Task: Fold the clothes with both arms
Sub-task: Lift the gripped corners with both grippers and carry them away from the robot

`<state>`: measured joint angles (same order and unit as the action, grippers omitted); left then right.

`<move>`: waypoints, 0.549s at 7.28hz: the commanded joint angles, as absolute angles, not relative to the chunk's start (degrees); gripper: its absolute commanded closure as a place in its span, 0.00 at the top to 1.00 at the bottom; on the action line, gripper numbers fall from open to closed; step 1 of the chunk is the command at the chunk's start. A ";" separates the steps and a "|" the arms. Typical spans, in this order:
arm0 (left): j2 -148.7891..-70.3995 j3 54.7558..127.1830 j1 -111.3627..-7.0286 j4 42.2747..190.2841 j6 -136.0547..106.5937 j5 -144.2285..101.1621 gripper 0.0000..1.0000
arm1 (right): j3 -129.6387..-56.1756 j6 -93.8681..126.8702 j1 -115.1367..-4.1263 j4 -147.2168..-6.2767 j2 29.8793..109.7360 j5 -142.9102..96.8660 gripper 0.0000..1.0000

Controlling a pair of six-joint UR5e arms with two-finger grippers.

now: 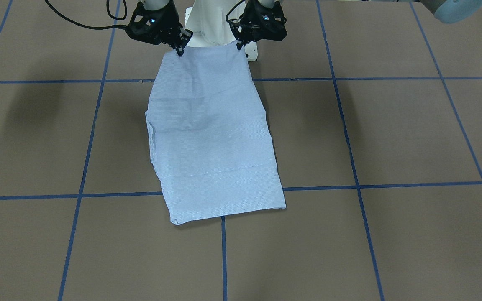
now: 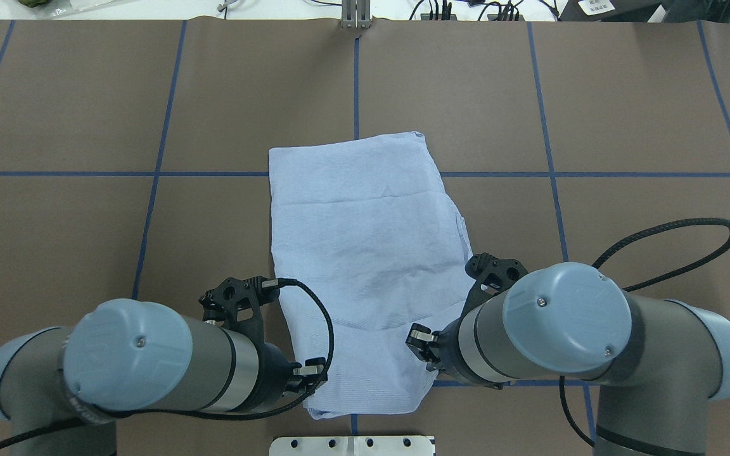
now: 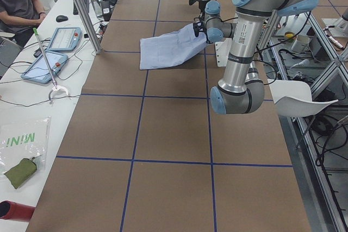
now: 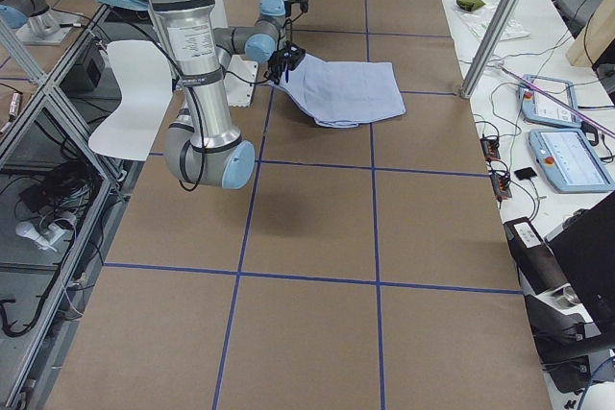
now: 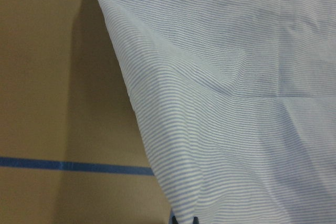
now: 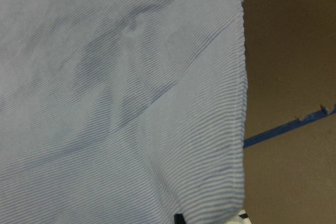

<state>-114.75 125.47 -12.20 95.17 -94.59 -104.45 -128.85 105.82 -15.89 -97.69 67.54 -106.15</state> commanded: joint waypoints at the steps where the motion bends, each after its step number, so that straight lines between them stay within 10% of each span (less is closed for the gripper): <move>1: -114.79 132.52 -10.29 89.49 -94.75 -106.69 0.00 | -132.00 105.91 -15.12 -97.91 67.59 -107.75 0.00; 4: -114.61 133.42 -11.15 88.95 -94.66 -107.05 0.00 | -131.66 104.17 -18.61 -97.91 67.24 -108.02 0.00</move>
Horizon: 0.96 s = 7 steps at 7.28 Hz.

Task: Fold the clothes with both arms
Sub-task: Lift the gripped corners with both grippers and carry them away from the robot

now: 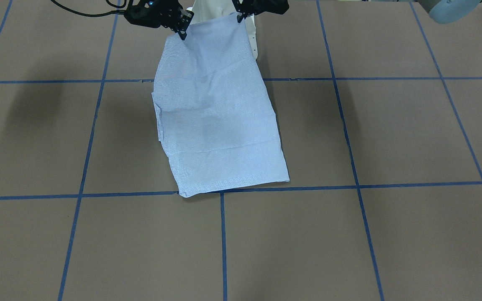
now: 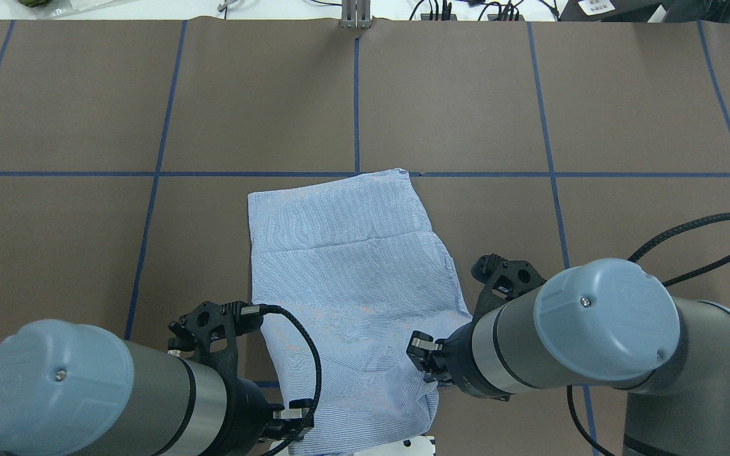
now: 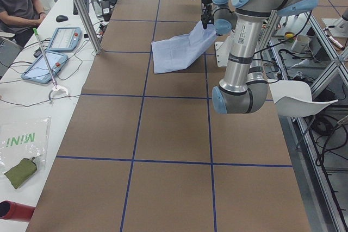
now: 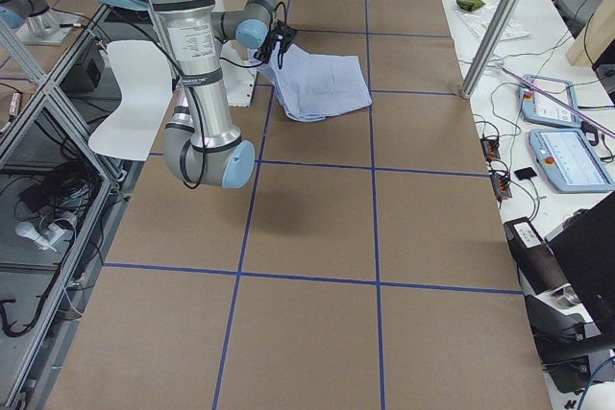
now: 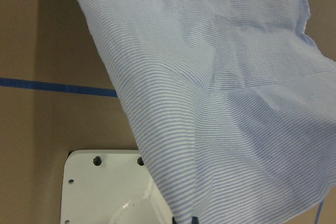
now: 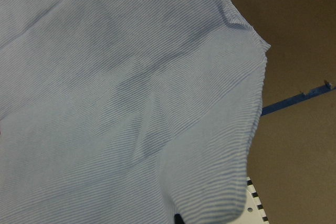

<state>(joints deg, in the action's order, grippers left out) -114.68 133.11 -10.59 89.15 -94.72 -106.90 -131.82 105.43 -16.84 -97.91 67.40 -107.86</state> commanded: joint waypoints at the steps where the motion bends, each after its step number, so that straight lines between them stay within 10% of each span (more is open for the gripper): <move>1: -114.61 133.50 -12.90 88.86 -94.48 -107.14 0.00 | -131.57 101.45 -21.68 -97.91 67.15 -110.02 0.00; 7: -114.87 130.45 -23.96 89.12 -89.83 -113.00 0.00 | -122.53 91.07 -29.60 -97.30 59.85 -111.62 0.00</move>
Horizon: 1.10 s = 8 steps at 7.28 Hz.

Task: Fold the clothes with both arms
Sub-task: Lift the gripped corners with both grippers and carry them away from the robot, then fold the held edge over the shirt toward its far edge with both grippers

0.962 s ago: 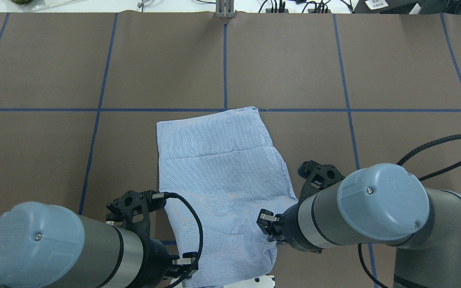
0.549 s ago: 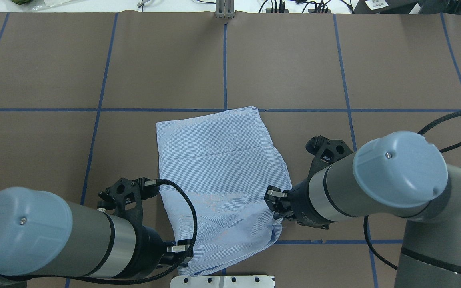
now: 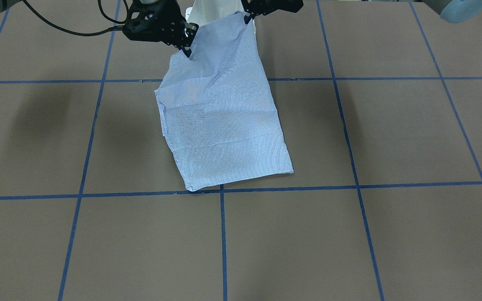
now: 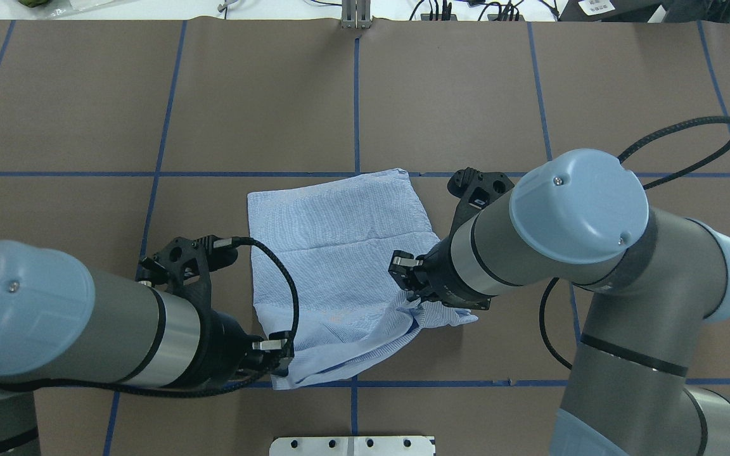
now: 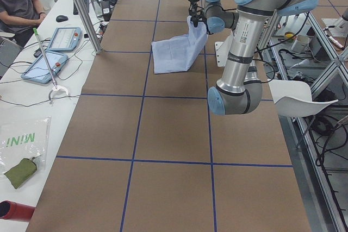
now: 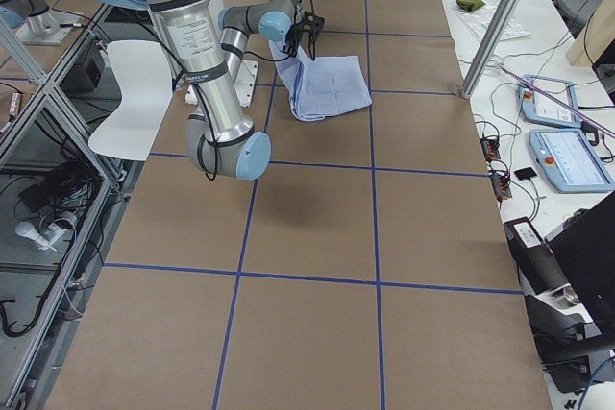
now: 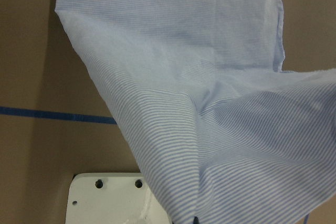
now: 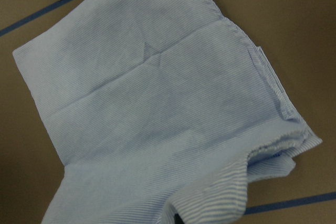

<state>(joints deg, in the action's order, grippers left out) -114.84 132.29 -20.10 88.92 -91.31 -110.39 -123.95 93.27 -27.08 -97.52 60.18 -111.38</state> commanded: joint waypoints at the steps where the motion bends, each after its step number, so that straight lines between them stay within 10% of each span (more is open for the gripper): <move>1: -115.22 127.73 -25.82 89.47 -89.65 -114.16 0.00 | -120.95 90.18 -30.92 -97.12 59.33 -111.62 0.00; 8: -116.36 106.12 -36.11 108.70 -85.08 -114.43 0.00 | -91.40 81.39 -36.12 -86.55 44.58 -111.45 0.00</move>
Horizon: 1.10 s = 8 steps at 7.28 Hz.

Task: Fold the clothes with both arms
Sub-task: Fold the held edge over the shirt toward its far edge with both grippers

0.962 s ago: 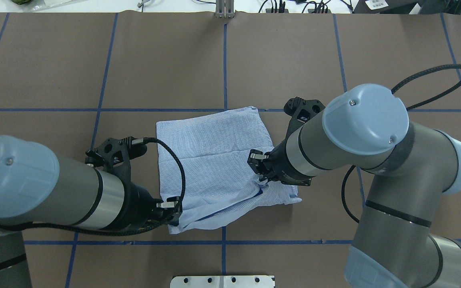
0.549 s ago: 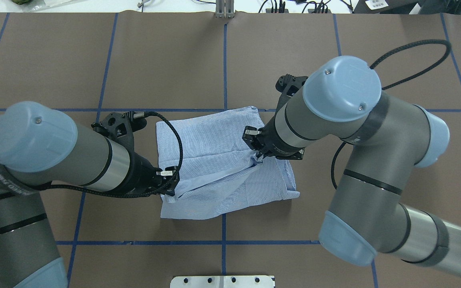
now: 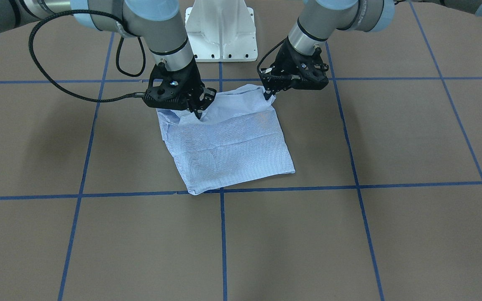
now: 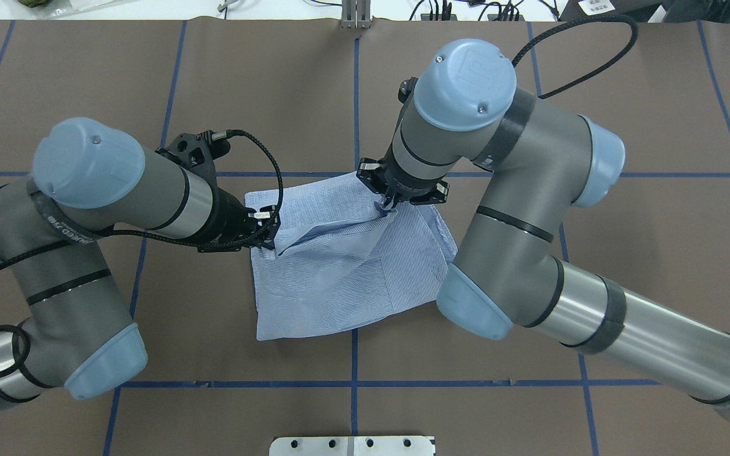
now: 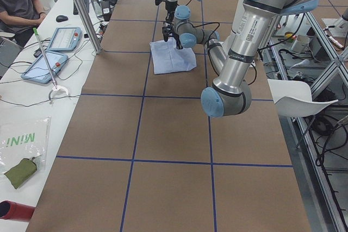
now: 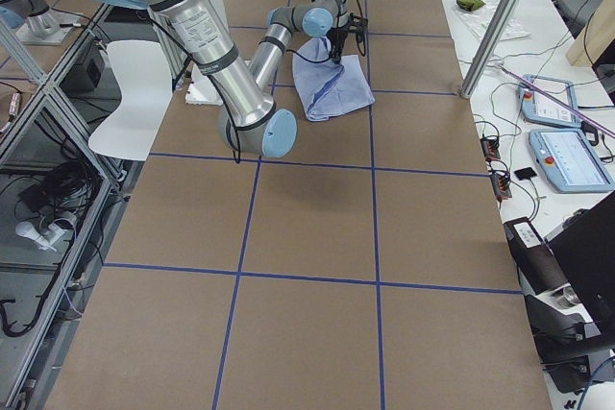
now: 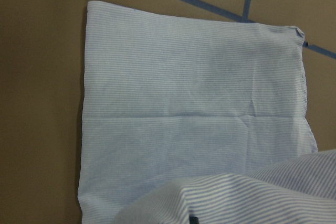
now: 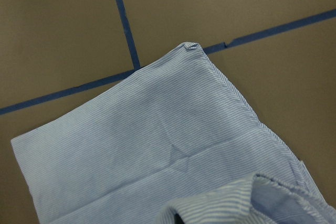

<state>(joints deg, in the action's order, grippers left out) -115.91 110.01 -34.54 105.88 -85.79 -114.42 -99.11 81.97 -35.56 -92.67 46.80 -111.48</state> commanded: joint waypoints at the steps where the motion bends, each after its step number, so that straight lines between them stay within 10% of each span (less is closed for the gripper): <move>1: -117.50 101.82 -36.99 112.03 -85.08 -114.43 0.00 | -86.36 81.30 -36.12 -83.09 43.26 -111.36 0.00; 8: -119.53 90.70 -38.41 121.55 -85.08 -114.35 0.00 | -80.86 80.68 -37.09 -82.79 42.19 -111.71 0.00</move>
<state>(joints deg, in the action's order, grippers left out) -119.49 90.90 -38.38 121.34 -85.11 -114.35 -80.92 80.60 -37.07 -82.86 42.34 -111.67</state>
